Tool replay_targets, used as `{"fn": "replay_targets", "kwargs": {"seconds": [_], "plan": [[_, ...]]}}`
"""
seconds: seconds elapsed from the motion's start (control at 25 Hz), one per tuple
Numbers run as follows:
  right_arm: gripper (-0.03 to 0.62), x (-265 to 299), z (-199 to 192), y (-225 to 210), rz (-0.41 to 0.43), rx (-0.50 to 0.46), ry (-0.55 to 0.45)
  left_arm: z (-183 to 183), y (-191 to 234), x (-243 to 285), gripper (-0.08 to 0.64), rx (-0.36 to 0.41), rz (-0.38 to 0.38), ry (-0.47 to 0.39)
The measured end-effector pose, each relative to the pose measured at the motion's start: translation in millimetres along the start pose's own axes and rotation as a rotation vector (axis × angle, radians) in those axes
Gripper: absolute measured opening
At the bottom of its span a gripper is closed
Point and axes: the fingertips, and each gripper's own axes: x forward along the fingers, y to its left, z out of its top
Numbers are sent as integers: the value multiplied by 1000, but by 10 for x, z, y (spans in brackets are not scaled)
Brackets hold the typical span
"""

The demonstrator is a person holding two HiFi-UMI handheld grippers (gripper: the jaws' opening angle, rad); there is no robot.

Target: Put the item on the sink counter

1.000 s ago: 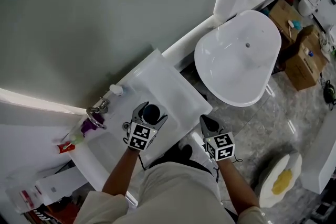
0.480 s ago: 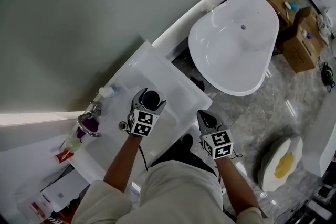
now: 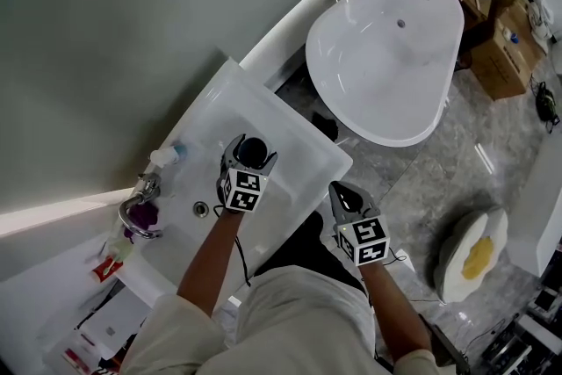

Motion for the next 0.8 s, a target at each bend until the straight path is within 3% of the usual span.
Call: {"fn": "replay_targets", "kwargs": {"seconds": [0.28, 0.52, 0.8], "plan": [[11, -37, -85, -91, -22, 19, 12, -52, -64, 236, 399, 58, 25, 25], [11, -30, -123, -164, -34, 27, 23, 0, -129, 351, 399, 98, 15, -4], [11, 18, -115, -137, -29, 30, 30, 34, -118, 366, 410, 70, 3, -26]]}}
